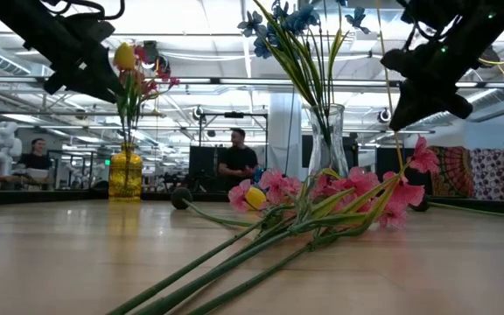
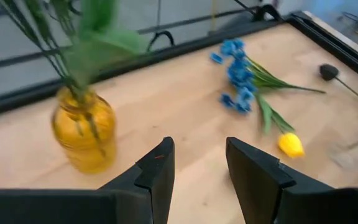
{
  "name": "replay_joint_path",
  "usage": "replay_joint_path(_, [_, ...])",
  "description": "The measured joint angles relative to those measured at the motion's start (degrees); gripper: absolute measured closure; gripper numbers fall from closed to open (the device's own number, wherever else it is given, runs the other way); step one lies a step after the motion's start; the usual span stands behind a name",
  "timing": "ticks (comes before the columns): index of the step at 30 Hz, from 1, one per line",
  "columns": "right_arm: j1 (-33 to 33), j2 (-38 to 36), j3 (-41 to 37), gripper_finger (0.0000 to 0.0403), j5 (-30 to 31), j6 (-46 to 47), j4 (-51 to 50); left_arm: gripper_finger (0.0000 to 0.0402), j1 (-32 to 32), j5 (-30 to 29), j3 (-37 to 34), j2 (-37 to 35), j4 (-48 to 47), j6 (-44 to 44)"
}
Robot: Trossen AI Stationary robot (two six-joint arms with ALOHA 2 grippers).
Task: Sort flowers into vase by color
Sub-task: Put the right black tulip into the transparent vase
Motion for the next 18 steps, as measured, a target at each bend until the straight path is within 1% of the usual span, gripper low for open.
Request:
replay_joint_path(3, [0.0,0.5,0.0,0.0353,-0.5,3.2,-2.4,0.0252,-2.2,0.2,0.0,0.6,-0.1,-1.9])
replay_joint_path(8, [-1.0,2.3,0.0,0.0306,-4.3,6.2,-5.8,0.0252,-6.7,0.6,0.0,3.4,-0.1,-4.8])
replay_joint_path(11, [-1.7,4.6,0.0,0.0275,-4.9,7.6,-8.1,0.0252,-9.9,1.1,0.0,6.2,-0.1,-5.6])
replay_joint_path(13, [-2.6,6.6,0.0,0.0258,-6.3,8.4,-9.0,0.0252,-11.8,1.0,0.0,8.2,-0.1,-8.0])
replay_joint_path(18, [-4.8,12.0,0.0,0.0233,-8.8,8.1,-11.4,0.0252,-16.5,1.1,0.0,12.8,0.7,-13.0])
